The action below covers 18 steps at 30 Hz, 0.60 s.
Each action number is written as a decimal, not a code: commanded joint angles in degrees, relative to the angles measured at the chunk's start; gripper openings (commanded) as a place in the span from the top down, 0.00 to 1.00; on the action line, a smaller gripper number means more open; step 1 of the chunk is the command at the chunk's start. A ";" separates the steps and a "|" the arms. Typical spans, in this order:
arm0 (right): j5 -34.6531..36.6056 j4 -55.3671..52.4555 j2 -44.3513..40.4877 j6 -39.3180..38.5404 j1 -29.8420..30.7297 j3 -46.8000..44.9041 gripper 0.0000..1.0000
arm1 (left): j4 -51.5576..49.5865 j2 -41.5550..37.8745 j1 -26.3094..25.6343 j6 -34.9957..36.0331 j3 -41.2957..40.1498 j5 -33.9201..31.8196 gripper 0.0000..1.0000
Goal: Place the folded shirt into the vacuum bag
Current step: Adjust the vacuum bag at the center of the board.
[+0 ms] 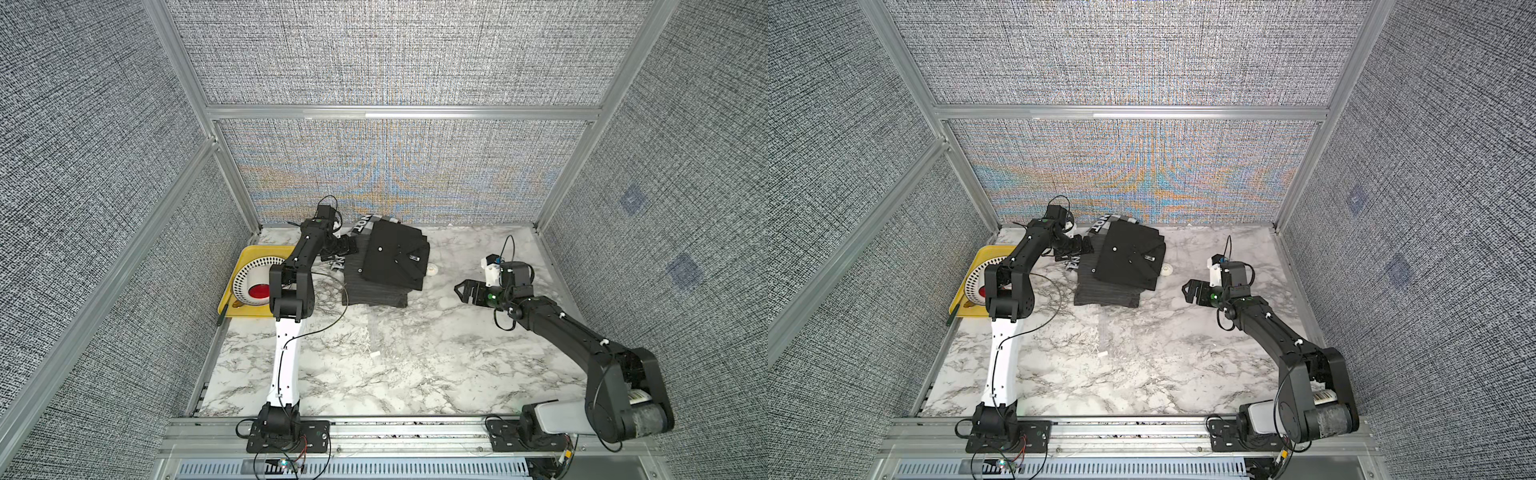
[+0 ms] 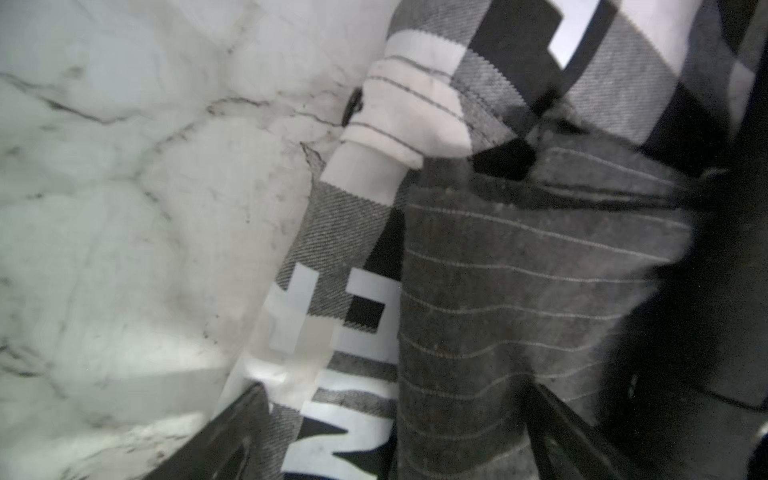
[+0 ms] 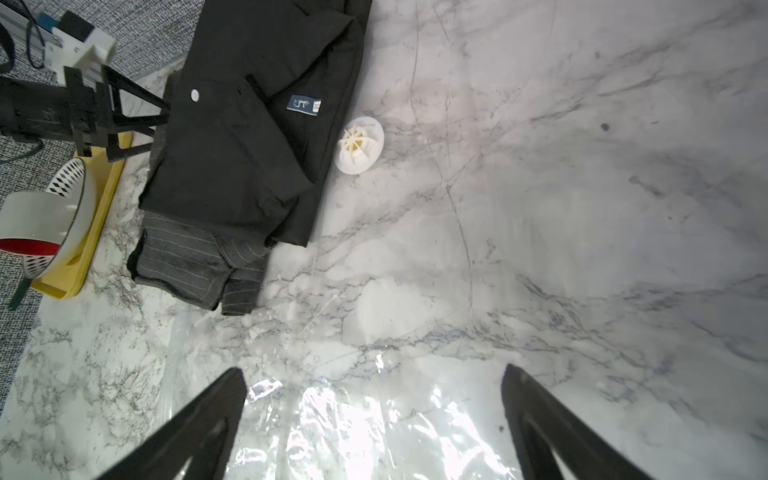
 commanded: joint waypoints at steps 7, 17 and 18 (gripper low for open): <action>2.83 -1.56 2.28 -1.22 0.05 2.08 0.01 | 2.59 1.25 -0.21 -0.24 -2.32 4.44 0.96; 8.02 -3.80 5.07 -1.78 0.17 3.25 0.01 | 6.02 -11.61 4.75 -0.95 -11.32 -5.39 1.00; 8.54 -4.10 5.41 -1.86 0.29 3.33 0.01 | 5.68 -12.02 5.71 -0.95 -11.46 -5.46 1.00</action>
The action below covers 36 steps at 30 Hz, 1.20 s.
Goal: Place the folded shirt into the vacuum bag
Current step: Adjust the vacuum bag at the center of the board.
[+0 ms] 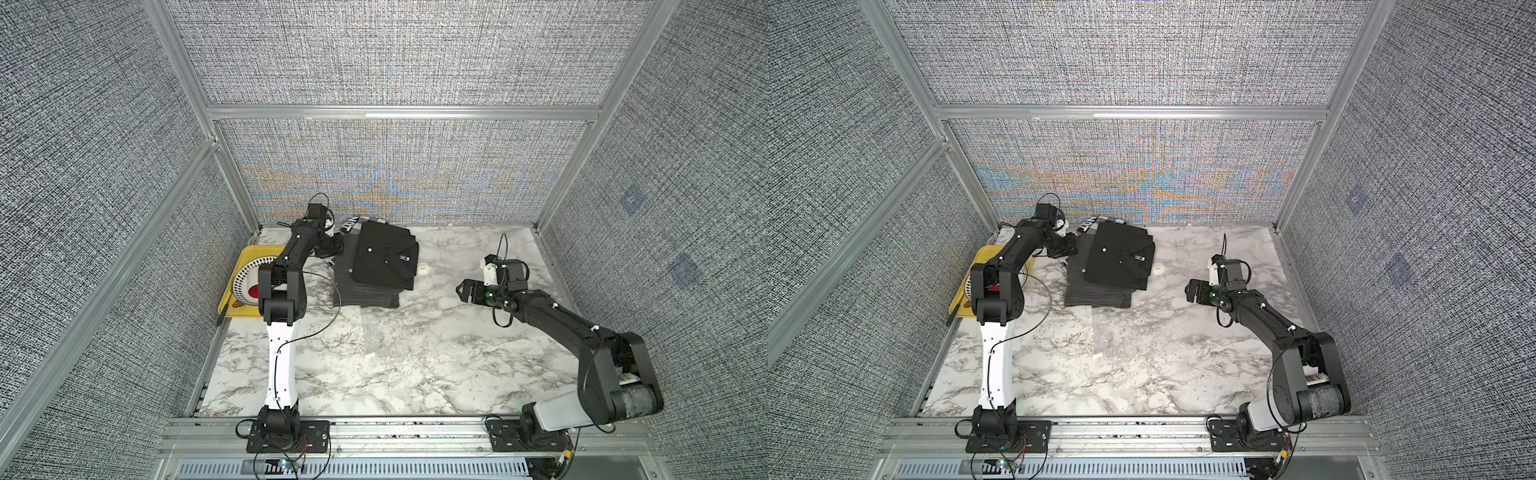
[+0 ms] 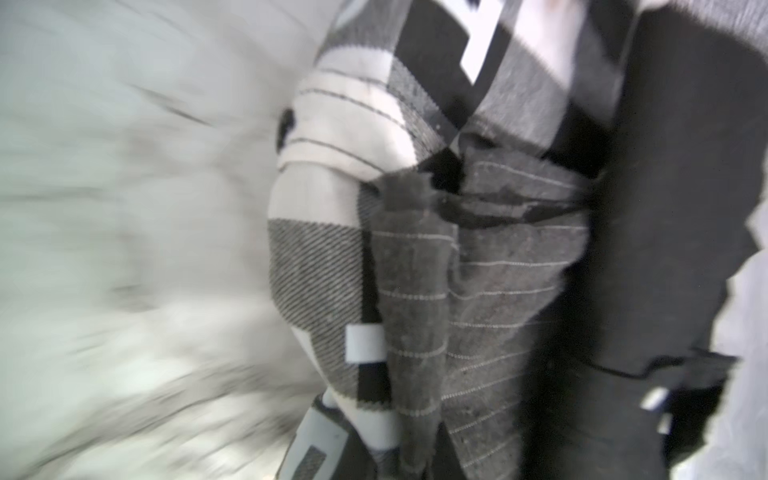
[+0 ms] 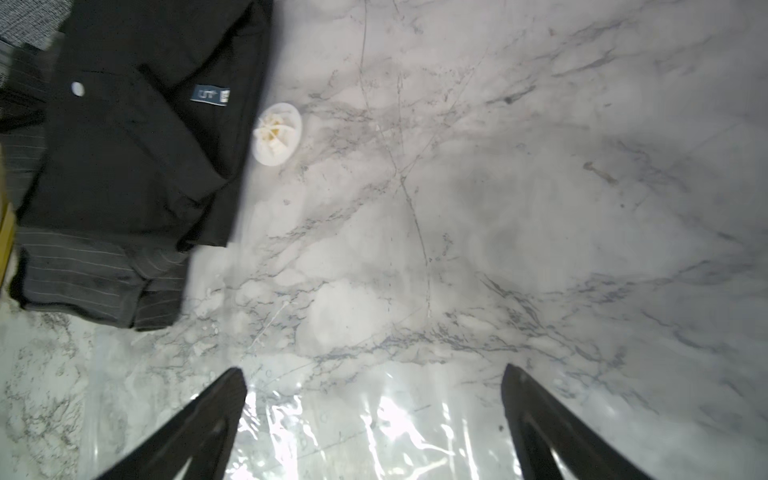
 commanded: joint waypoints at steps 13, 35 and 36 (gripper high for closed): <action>-7.49 2.92 11.96 -1.43 9.33 9.51 0.04 | 4.46 -1.87 6.95 -2.37 -4.11 6.39 1.00; 14.35 -7.17 15.75 2.32 -3.81 2.49 0.15 | 13.13 -12.89 16.98 -10.52 -17.02 15.98 1.00; 14.75 -7.36 15.18 2.47 -4.54 2.04 0.15 | 13.52 -13.16 17.25 -10.87 -17.30 16.26 1.00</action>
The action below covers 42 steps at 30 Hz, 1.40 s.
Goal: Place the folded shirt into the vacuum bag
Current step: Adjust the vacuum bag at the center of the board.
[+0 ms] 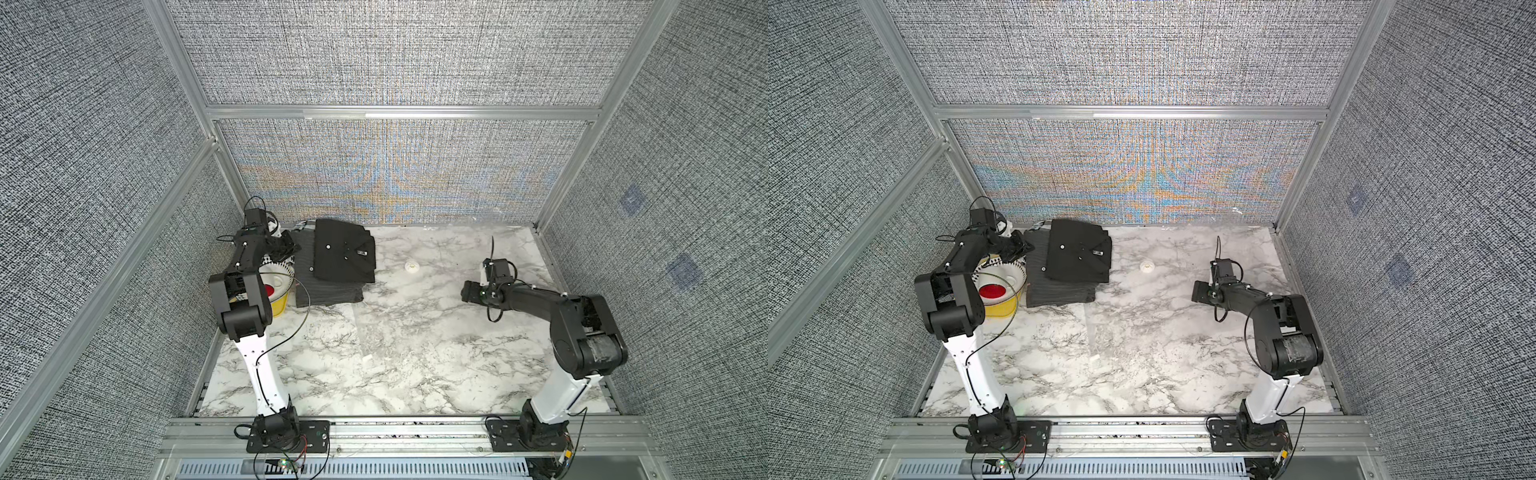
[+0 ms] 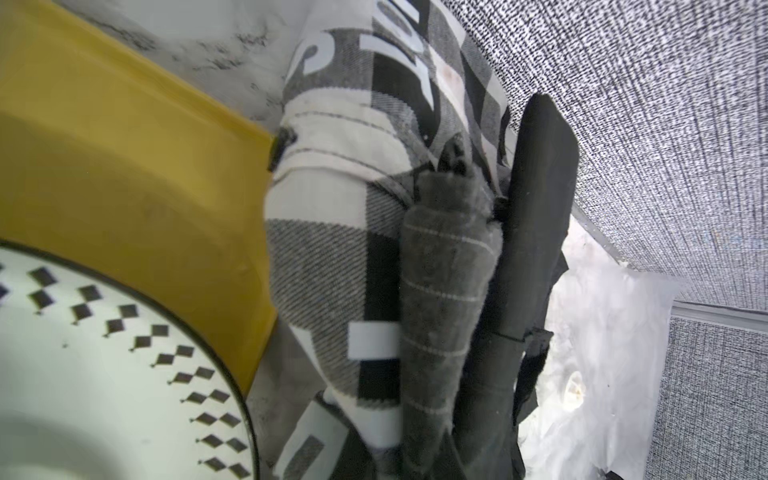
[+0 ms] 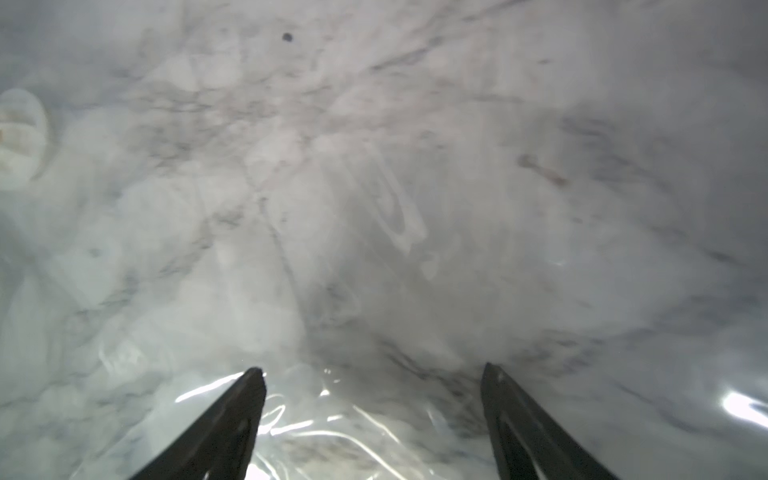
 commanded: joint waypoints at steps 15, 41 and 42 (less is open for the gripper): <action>7.36 -12.90 -12.76 1.91 3.53 2.47 0.17 | 0.56 -10.11 3.96 -3.85 -8.32 -5.95 0.45; 23.36 -34.74 31.13 0.57 45.81 55.24 0.20 | 23.09 -44.08 1.82 -14.56 -58.80 -12.05 0.00; 23.40 -35.41 31.99 0.69 45.81 56.24 0.22 | 23.25 -44.66 1.82 -14.52 -59.25 -12.01 0.00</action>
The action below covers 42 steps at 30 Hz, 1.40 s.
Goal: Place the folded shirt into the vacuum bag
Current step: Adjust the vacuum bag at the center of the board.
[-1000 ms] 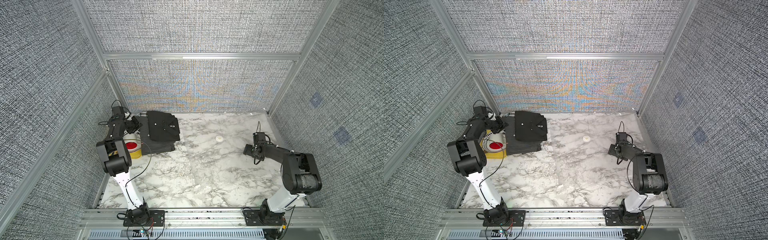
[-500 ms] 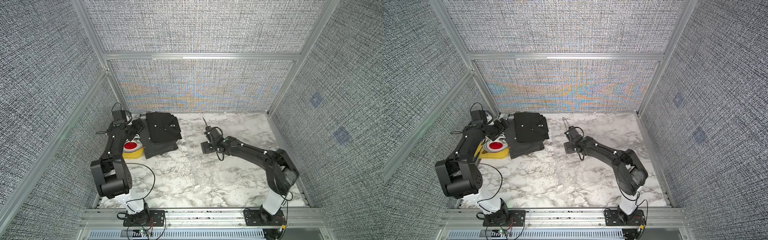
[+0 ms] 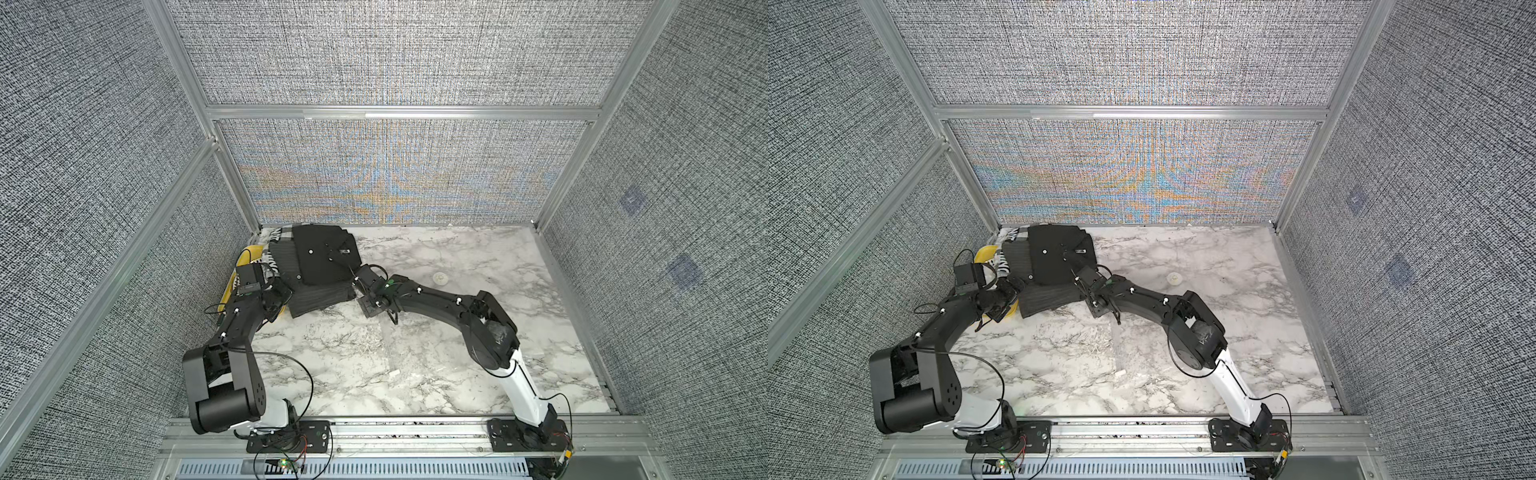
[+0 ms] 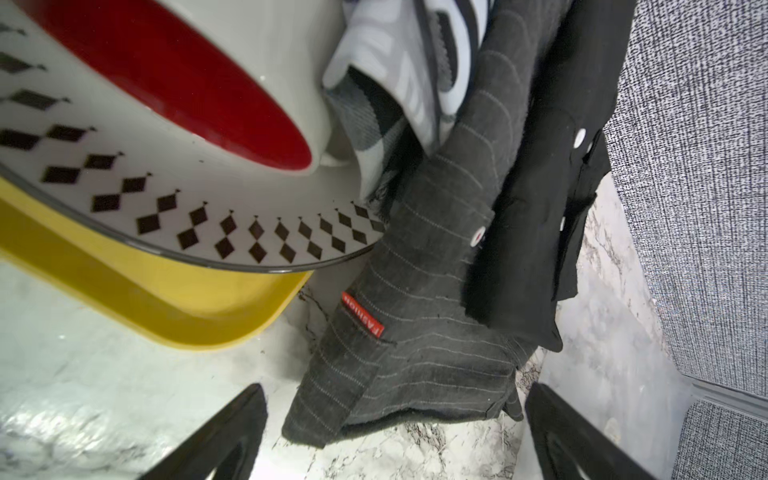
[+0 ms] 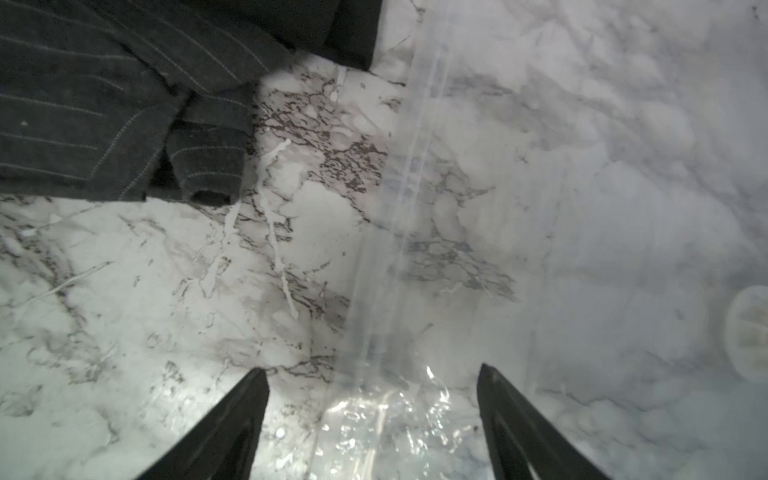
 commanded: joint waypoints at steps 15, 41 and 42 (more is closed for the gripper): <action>1.71 -6.52 5.18 1.10 0.02 5.04 0.43 | 4.60 -0.90 -0.62 -0.27 -0.89 1.37 0.00; 1.40 0.88 -6.32 3.17 -3.06 -7.49 1.00 | 4.09 -3.36 -13.54 -0.24 -2.97 -1.17 0.00; 0.67 1.38 -6.77 2.76 -3.07 -7.97 0.97 | 4.17 -3.41 -14.13 -0.37 -3.39 -1.06 0.00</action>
